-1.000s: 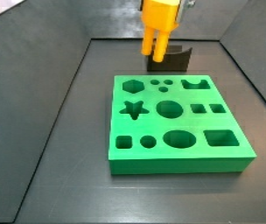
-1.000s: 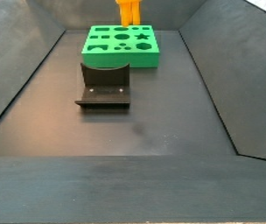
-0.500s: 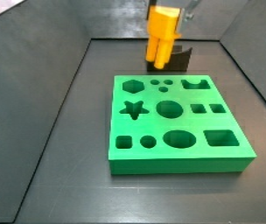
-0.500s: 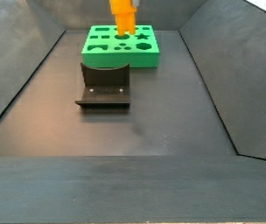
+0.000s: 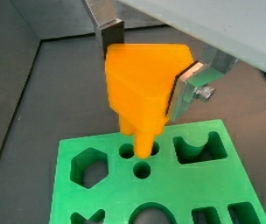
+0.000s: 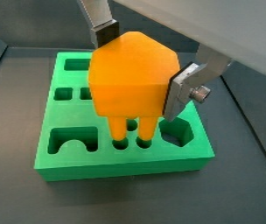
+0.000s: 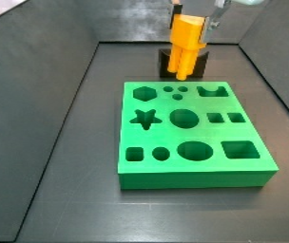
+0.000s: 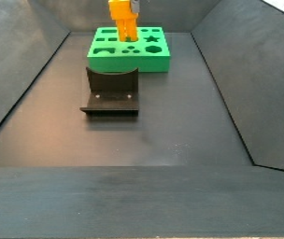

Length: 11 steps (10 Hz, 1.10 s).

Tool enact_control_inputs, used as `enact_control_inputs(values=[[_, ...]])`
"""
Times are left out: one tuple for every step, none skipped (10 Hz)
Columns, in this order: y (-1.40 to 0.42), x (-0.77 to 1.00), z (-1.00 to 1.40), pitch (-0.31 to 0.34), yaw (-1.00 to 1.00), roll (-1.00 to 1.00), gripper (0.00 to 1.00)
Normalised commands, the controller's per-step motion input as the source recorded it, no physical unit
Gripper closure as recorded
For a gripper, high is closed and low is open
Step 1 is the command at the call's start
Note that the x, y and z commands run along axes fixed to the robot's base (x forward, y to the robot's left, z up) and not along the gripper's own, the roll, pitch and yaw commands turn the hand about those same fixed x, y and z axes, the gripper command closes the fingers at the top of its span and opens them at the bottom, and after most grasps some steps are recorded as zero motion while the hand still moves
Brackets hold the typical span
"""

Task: Pick up the 3 prong object. Move up. Rotate the 3 prong object. Place the 3 prong object on the fixture. Regrasp the 3 prong object. Move to above the board. Insert the 3 prong object.
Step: Insert the 3 prong object.

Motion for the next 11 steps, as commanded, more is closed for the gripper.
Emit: enact_control_inputs(values=[[0.0,0.0,-0.21,-0.01,0.0,0.04,1.0],[-0.01,0.21,-0.32,-0.016,-0.02,0.03,1.0],[-0.01,0.2,-0.39,-0.059,-0.01,0.0,1.0],[-0.02,0.19,-0.39,-0.053,0.0,0.05,1.0],[-0.17,0.16,-0.2,-0.02,0.1,0.34,1.0],[-0.19,0.06,0.0,-0.01,0.34,0.5,1.0],[-0.16,0.0,-0.04,-0.043,0.47,0.5,1.0],[-0.14,-0.03,-0.09,-0.067,0.43,0.36,1.0],[-0.03,-0.19,-0.2,-0.11,0.3,0.19,1.0],[0.0,-0.14,-0.21,-0.067,0.02,0.0,1.0],[0.0,-0.14,-0.12,-0.043,0.0,0.0,1.0]])
